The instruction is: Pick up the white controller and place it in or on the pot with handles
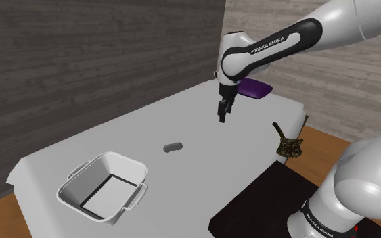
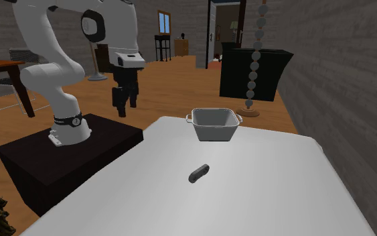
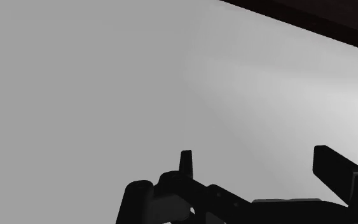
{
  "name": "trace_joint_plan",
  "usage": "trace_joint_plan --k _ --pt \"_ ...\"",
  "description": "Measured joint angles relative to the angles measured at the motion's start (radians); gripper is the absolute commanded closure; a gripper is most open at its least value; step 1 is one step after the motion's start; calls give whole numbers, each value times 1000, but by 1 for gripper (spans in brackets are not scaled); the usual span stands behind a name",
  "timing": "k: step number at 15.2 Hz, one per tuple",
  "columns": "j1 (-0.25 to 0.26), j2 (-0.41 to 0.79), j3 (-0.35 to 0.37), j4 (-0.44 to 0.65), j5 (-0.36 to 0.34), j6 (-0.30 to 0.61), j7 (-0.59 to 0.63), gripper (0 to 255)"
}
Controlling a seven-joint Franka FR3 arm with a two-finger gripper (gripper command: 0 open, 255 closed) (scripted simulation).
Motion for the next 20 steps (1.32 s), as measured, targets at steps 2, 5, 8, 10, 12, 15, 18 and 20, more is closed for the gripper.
trace_joint_plan --k 2,5,8,10,12,15,18,20 --pt "5 77 -4 41 -5 36 -60 0" --pt "16 182 0 87 -11 97 -137 0" --pt "19 313 6 168 -16 150 -218 0" --pt "25 391 17 228 -22 169 -261 0" --pt "26 458 25 269 -31 198 -308 0" --pt "29 574 40 357 -47 228 -373 0" --pt "38 679 57 441 -69 252 -427 0" --pt "40 748 67 510 -84 255 -470 0"
